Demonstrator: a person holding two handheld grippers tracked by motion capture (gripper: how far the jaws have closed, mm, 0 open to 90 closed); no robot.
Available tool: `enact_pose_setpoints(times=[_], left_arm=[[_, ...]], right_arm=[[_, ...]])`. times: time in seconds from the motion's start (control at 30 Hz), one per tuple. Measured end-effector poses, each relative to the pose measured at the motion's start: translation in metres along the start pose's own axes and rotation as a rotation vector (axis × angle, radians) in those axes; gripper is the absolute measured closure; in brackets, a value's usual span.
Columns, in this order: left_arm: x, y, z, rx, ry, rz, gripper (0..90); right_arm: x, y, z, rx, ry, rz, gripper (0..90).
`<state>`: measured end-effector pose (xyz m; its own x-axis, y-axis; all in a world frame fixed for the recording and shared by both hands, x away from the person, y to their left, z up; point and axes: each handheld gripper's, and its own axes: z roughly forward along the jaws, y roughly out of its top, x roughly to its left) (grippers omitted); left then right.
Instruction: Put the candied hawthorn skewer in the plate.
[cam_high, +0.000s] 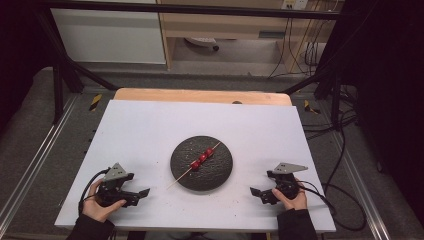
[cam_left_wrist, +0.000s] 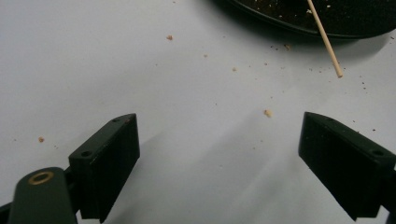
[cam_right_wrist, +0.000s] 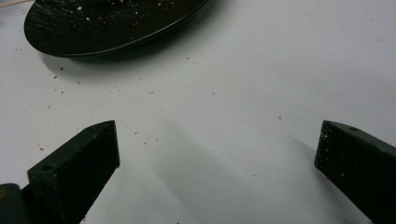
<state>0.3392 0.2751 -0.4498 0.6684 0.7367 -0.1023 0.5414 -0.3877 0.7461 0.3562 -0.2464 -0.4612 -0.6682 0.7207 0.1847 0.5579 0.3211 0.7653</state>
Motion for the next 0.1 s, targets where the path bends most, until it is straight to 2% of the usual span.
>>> enact_pose_setpoints(times=[0.1], left_arm=[[0.0, 0.0, 0.0003, 0.0, 0.0, -0.002, 12.4]], right_arm=[[0.0001, 0.0, 0.0004, 0.003, -0.001, 0.004, 0.6]])
